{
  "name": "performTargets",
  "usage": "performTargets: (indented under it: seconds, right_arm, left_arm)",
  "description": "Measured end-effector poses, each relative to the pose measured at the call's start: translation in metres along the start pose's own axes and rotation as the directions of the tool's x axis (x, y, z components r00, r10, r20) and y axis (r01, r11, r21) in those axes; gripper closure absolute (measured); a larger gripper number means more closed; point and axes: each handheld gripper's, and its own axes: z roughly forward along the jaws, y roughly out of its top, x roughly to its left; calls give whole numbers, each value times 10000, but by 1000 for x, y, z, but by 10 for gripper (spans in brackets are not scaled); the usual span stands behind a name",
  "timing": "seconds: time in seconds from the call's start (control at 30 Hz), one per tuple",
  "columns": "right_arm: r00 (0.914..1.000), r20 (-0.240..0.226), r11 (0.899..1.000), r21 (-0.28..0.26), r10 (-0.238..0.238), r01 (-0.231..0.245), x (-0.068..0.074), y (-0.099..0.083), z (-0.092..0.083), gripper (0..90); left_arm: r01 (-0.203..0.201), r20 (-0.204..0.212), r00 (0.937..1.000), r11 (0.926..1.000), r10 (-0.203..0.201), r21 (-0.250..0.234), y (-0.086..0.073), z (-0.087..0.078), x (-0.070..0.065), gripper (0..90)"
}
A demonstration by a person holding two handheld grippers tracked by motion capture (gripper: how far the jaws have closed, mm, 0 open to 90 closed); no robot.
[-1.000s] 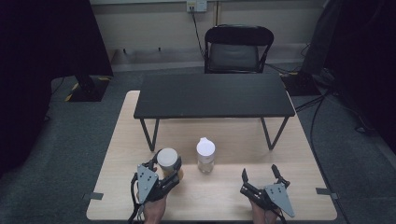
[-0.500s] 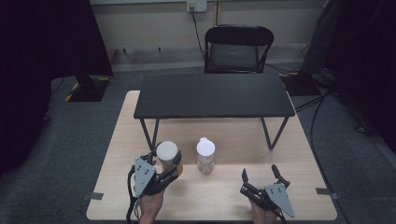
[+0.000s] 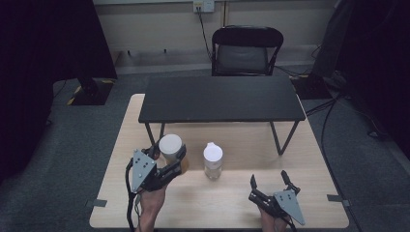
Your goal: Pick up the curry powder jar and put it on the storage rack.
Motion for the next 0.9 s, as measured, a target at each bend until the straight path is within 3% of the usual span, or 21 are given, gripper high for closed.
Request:
performTargets:
  seconds: [0.13,0.33,0.43,0.77,0.9]
  right_arm:
    - [10000,-1,10000,0,1,-1,0,0,0,0]
    - [10000,-2,10000,1,-5,5,0,0,0,0]
    - [10000,-2,10000,1,-4,4,0,0,0,0]
    - [10000,-34,10000,5,0,0,-1,0,0,0]
    - [10000,-37,10000,5,7,-7,-1,0,0,0]
  left_arm:
    - [-176,-211,9996,9998,176,6,10,6,0,342]
    - [-139,-85,9999,9999,139,-1,23,15,8,342]
    - [-440,-45,9990,9990,440,22,28,21,10,342]
    - [-312,-37,9995,9995,312,66,44,39,19,342]
    - [-223,-29,9997,9997,224,72,58,47,23,342]
